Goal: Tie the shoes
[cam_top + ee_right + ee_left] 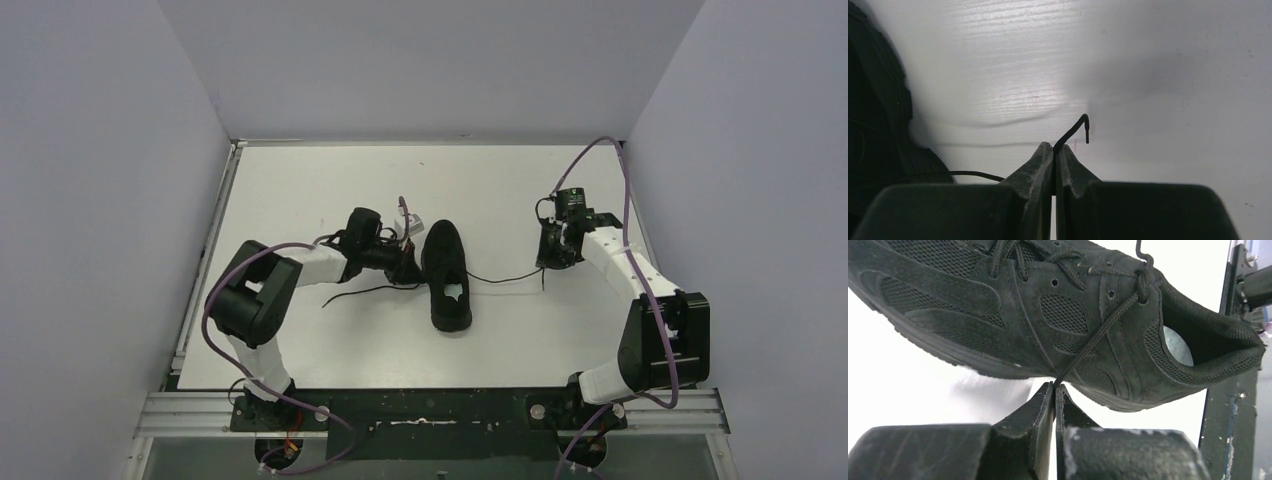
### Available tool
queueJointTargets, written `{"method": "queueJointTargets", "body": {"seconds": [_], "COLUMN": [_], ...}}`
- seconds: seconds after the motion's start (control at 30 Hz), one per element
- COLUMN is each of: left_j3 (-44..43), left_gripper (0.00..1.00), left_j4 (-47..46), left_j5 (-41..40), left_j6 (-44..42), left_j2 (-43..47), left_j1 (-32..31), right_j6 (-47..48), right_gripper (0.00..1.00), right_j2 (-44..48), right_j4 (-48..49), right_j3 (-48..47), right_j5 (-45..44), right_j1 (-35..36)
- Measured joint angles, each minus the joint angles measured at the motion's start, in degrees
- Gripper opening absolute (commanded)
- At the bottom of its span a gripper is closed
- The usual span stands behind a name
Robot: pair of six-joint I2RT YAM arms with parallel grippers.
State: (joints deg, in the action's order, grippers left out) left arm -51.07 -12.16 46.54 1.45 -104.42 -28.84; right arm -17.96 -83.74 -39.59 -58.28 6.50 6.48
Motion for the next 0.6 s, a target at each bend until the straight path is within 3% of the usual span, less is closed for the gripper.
{"method": "queueJointTargets", "body": {"seconds": [0.3, 0.5, 0.6], "left_j3": [1.1, -2.1, -1.9], "left_gripper": [0.0, 0.0, 0.0], "left_j4": [1.6, -2.0, -6.2], "left_j5": [-10.0, -11.6, -10.9], "left_j6": [-2.6, -4.2, -4.5], "left_j2": [13.2, 13.4, 12.1], "left_j1": [-0.9, -1.8, -2.6], "right_j6": [-5.4, -9.5, -11.8], "right_gripper": [0.0, 0.0, 0.0], "right_j2": [0.8, -1.0, -3.5], "right_j4": [-0.9, 0.6, 8.1], "right_j3": [-1.2, -6.1, -8.5], "right_j5": [3.3, 7.6, 12.7], "right_j1": [-0.8, -2.5, -2.8]}}
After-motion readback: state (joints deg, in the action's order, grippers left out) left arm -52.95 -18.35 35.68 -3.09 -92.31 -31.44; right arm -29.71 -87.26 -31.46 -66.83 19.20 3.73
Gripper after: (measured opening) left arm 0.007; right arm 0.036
